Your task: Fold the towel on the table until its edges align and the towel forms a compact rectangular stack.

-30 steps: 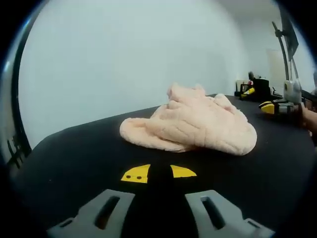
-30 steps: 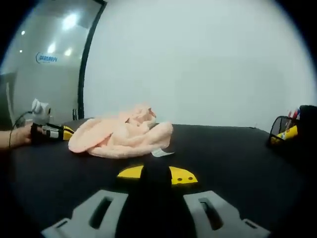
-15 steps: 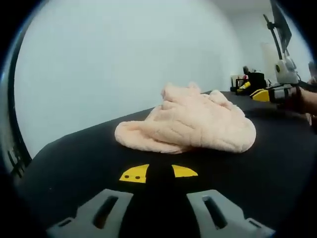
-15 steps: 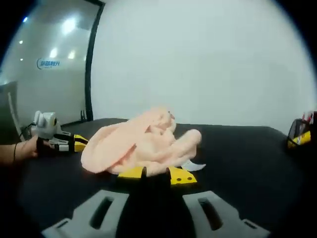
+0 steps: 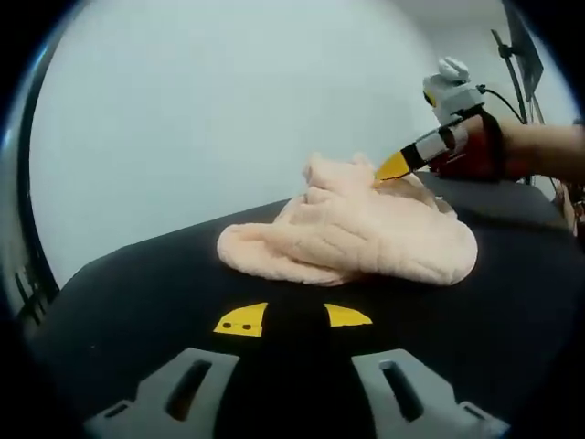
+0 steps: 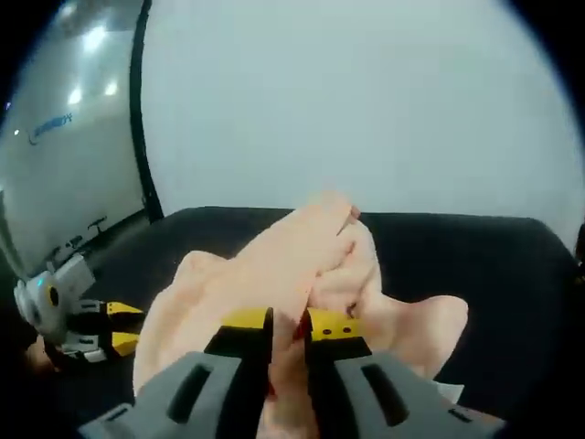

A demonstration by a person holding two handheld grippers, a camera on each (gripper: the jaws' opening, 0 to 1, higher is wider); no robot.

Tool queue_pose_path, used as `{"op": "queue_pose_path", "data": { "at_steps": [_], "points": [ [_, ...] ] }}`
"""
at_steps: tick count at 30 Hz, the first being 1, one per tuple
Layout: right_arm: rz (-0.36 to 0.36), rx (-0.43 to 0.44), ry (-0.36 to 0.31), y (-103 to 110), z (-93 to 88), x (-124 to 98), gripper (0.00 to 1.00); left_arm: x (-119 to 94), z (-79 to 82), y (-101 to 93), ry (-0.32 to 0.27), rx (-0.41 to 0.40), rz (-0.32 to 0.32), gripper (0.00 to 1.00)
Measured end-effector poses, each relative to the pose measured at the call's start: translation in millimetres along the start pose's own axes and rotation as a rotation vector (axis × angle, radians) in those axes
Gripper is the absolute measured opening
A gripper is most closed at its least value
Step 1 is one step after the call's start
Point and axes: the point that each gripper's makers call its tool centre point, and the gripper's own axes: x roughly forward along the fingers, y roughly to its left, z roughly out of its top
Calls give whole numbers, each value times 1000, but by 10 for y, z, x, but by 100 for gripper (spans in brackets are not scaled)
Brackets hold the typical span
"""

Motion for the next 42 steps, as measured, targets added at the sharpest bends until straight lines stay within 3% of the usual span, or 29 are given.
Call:
{"op": "queue_pose_path", "data": {
  "at_steps": [2,4,5,8,11,13,16,18,23,28,34,38,42],
  "points": [
    [7,0,14,44,-54,47,12,-2,0,-15,1,4,-2,24],
    [99,180,54,199,-61,64,1,-2,-1,-17,-1,4,-4,24],
    [123,242,44,211,14,57,0,-29,-4,-25,-2,0,-5,24],
    [173,253,-5,275,255,-104,0,-37,-17,32,-3,-21,-6,24],
    [222,211,-73,327,620,-492,0,-31,-22,46,0,-38,0,23],
    [251,213,-131,257,876,-912,0,-52,-31,27,2,-38,1,23],
    [280,260,-146,38,988,-1393,0,-84,-33,7,1,-31,5,23],
    [295,284,-152,-87,988,-1691,0,-95,-33,1,2,-28,9,23],
    [246,268,-215,-423,1017,-2411,0,-46,-23,12,3,-27,7,23],
    [121,200,-299,-870,1059,-3279,0,-49,-29,12,2,-23,11,23],
    [60,240,-330,-1018,958,-4044,0,-22,-32,20,2,-17,10,23],
    [-18,222,-351,-1108,912,-4205,0,-1,-28,25,2,-10,12,23],
    [-68,253,-228,-1229,400,-3794,0,-18,-12,13,1,-2,14,23]
  ]
}}
